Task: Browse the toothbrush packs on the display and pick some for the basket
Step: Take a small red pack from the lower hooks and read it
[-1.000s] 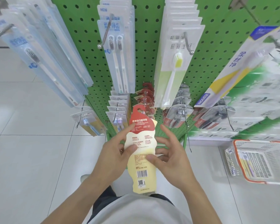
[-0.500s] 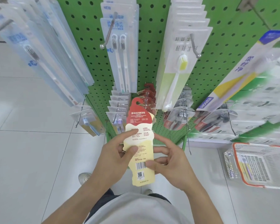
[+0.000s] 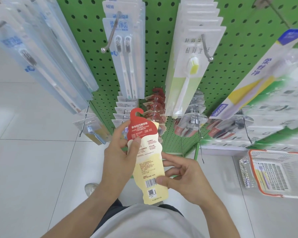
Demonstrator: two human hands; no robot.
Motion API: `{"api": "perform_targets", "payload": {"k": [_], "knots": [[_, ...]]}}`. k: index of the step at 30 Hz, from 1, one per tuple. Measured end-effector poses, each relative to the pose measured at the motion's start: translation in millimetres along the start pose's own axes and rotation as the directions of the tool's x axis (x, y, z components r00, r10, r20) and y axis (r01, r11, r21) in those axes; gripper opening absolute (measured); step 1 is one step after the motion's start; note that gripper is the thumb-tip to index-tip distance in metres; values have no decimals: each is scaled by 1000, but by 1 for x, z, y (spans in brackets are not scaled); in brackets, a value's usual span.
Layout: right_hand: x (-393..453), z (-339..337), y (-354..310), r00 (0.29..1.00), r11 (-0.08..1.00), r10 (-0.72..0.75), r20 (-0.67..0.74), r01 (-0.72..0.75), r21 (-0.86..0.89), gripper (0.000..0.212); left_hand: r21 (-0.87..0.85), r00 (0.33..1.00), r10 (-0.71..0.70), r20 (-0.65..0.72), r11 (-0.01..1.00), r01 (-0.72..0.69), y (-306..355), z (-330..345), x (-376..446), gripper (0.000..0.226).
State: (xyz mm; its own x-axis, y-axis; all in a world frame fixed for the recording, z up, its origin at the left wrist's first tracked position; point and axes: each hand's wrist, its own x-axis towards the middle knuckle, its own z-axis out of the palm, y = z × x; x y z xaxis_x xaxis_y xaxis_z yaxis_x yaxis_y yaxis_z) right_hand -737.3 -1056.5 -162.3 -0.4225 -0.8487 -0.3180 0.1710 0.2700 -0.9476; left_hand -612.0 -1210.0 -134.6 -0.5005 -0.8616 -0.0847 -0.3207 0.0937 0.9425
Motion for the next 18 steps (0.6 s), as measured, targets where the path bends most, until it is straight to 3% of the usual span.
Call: {"api": "perform_targets", "payload": {"k": [5,9,12,15,18], "knots": [[0,-5,-1,1000,1000,-19,20,20,-20,66,20,998,43,-53,999,-42,4,4,-4,47],[0,-7,-3,999,999,-31,26,32,-38,64,-63,995,-22,-93,998,16,11,10,-5,64],[0,-9,-3,999,998,-43,8,44,-43,65,-81,996,-2,-95,997,-6,12,12,-5,61],[0,-11,-1,998,997,-64,-25,63,-35,64,-52,999,35,8,998,-35,9,10,-5,66],[-3,-11,4,995,996,-88,-51,88,8,65,-23,974,13,225,1000,-8,7,7,-8,97]]}}
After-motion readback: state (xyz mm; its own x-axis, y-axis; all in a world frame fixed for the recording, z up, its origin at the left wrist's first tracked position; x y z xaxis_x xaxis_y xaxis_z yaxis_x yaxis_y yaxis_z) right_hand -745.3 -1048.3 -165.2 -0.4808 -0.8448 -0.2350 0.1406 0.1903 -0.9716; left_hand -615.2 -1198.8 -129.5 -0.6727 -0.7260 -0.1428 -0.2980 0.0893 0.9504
